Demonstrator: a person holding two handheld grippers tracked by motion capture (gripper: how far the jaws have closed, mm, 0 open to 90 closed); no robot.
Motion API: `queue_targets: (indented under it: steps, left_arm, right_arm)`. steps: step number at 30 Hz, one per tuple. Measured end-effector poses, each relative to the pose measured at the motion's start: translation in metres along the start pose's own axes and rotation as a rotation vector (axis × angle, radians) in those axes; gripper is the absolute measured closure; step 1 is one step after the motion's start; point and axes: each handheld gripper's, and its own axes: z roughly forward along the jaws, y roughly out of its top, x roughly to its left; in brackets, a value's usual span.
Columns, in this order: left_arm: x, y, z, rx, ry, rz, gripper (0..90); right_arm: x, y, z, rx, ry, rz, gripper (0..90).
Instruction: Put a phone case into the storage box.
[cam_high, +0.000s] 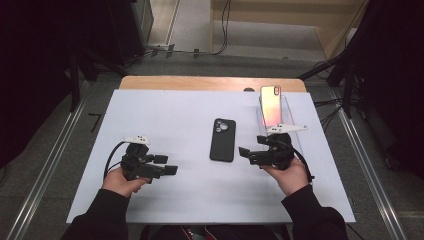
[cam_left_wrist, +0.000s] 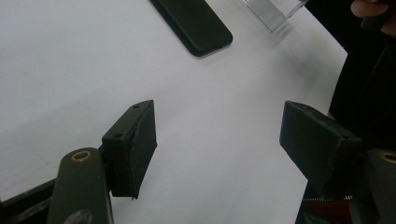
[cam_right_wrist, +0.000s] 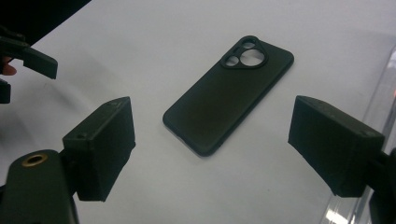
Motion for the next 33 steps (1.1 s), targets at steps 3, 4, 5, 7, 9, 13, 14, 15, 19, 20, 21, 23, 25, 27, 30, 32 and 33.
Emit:
queue_targets:
  steps: [3,4,5,7,9,13,14,15,19,20,21,23,25,27,30,32,33]
  left_arm:
    - [0.002,0.0,0.0,-0.002,-0.003,-0.006,27.7]
    - [0.002,0.0,0.001,-0.001,-0.002,-0.006,27.7]
    - [0.002,0.0,0.0,0.001,-0.002,-0.007,27.7]
    - [0.002,-0.001,0.0,0.002,-0.001,-0.009,27.8]
    - [0.002,-0.001,0.0,-0.001,-0.003,-0.01,27.8]
    - [0.002,-0.001,0.0,0.0,0.0,-0.009,27.8]
    - [0.002,-0.001,0.0,-0.001,-0.002,-0.01,27.8]
    - [0.002,-0.001,0.0,-0.003,-0.002,-0.01,27.8]
    - [0.002,-0.001,-0.002,-0.012,-0.001,-0.011,27.8]
    - [0.002,-0.001,-0.002,-0.014,-0.003,-0.011,27.8]
    - [0.002,-0.001,-0.002,-0.014,-0.002,-0.011,27.8]
    - [0.003,-0.001,-0.002,-0.014,-0.003,-0.011,27.8]
    - [0.003,-0.001,-0.003,-0.014,-0.001,-0.011,27.8]
    - [0.002,-0.001,-0.003,-0.017,0.003,-0.012,27.8]
    - [0.003,-0.001,-0.003,-0.018,-0.001,-0.013,27.8]
    - [0.003,-0.001,-0.003,-0.018,-0.001,-0.015,27.8]
    - [0.003,-0.001,-0.003,-0.018,-0.001,-0.015,27.8]
  right_arm:
    - [0.002,0.004,0.004,0.005,0.007,-0.008,13.0]
    - [0.002,0.005,0.006,0.008,0.002,-0.009,13.0]
    - [0.003,0.007,0.008,0.011,0.001,-0.01,13.1]
    - [0.002,0.01,0.012,0.018,-0.005,-0.007,13.1]
    - [0.002,0.012,0.015,0.017,-0.02,-0.002,13.4]
    - [0.002,0.016,0.021,0.027,-0.031,0.009,14.9]
    - [0.001,0.017,0.023,0.028,-0.031,0.01,17.3]
    - [0.001,0.018,0.025,0.026,-0.034,0.011,20.4]
    - [0.002,0.025,0.029,0.019,-0.031,0.022,33.1]
    - [0.002,0.026,0.03,0.021,-0.03,0.024,38.2]
    - [0.002,0.027,0.032,0.026,-0.028,0.019,43.8]
    - [0.002,0.028,0.036,0.035,-0.042,0.021,51.6]
    - [0.001,0.029,0.04,0.045,-0.054,0.022,59.8]
    - [0.001,0.029,0.044,0.049,-0.059,0.028,69.7]
    - [-0.002,0.029,0.049,0.056,-0.04,0.047,81.1]
    - [-0.005,0.028,0.054,0.064,-0.034,0.061,85.8]
    - [-0.006,0.027,0.056,0.067,-0.036,0.062,86.0]
